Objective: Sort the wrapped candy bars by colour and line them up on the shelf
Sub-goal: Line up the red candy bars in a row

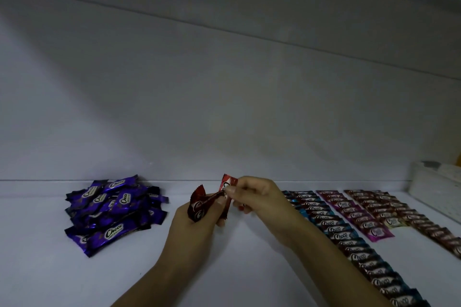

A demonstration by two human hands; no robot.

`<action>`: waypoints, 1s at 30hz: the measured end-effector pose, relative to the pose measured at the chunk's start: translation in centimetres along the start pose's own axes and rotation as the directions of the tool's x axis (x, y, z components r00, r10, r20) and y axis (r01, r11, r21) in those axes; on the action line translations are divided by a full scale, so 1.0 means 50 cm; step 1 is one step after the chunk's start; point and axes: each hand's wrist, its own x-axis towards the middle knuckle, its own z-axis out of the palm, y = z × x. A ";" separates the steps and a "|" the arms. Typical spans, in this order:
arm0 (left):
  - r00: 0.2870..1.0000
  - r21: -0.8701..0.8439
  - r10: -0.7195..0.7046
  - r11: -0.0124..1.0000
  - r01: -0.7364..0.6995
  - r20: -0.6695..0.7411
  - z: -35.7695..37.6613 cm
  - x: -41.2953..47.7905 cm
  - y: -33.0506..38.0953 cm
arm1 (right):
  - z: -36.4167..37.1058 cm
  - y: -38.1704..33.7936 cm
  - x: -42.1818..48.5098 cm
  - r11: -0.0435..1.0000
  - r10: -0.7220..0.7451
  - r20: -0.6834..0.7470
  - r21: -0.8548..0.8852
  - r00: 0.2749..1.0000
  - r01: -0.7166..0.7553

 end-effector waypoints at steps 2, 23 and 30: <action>1.000 0.023 0.012 1.000 -0.012 -0.005 0.000 0.000 0.000 | -0.003 0.005 -0.001 0.998 0.015 -0.009 0.054 1.000 -0.014; 0.999 -0.031 0.008 0.999 -0.009 -0.037 0.001 0.002 -0.001 | -0.063 0.091 0.037 0.539 -0.216 -0.160 -0.842 0.963 -0.020; 0.999 0.017 0.027 1.000 -0.027 -0.032 -0.003 0.001 -0.005 | -0.063 0.102 0.044 0.479 -0.214 -0.150 -0.877 0.965 -0.030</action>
